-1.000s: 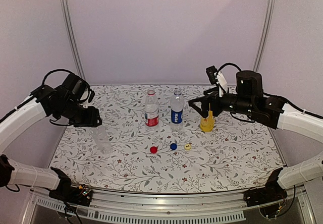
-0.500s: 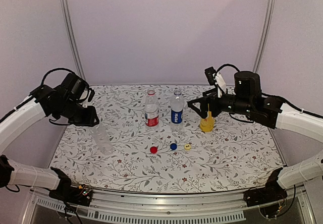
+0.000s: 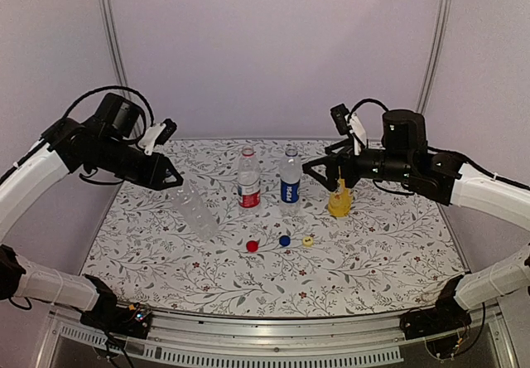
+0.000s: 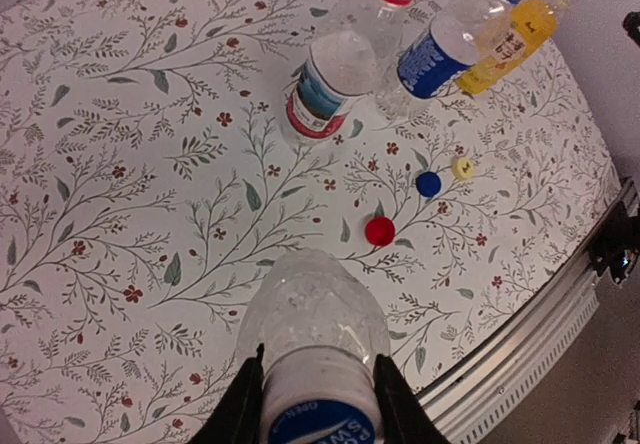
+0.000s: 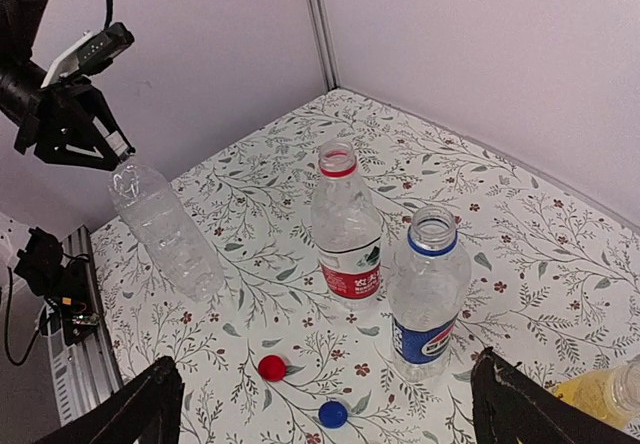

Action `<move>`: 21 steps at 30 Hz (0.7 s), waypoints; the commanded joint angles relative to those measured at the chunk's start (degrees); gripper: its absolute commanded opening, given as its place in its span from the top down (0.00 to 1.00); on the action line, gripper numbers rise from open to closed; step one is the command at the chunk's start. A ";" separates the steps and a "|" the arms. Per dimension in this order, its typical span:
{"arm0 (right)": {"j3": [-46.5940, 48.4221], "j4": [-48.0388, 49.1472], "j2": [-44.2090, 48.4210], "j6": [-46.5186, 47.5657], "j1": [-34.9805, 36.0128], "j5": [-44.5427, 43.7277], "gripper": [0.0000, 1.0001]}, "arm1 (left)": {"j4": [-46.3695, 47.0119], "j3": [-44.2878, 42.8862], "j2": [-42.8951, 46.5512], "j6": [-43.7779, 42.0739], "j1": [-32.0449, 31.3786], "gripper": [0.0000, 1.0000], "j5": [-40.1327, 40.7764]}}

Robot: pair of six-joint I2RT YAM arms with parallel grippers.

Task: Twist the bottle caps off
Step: Pick up the plastic bottle from the corner of the board, then pass from the left arm to the right

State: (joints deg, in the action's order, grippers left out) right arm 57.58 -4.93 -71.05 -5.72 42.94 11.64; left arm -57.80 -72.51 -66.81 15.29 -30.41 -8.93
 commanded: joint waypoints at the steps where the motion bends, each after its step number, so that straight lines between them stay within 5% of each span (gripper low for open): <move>1: 4.89 -0.07 -2.61 1.64 -0.16 7.95 0.01 | 2.51 -5.49 -2.30 -6.48 -2.54 0.97 -8.79; 11: 12.05 -1.05 -8.48 8.53 4.53 16.66 0.01 | 17.72 -14.02 -9.53 -12.03 -6.16 1.00 -26.46; 21: 18.25 -7.47 -13.17 15.51 7.99 15.44 0.01 | 20.71 -23.18 -17.62 -13.18 -9.23 1.00 -34.53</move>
State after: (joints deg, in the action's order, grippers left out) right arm 74.02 -9.26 -82.54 6.04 49.98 27.20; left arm -40.29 -92.03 -82.70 3.38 -38.00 -38.20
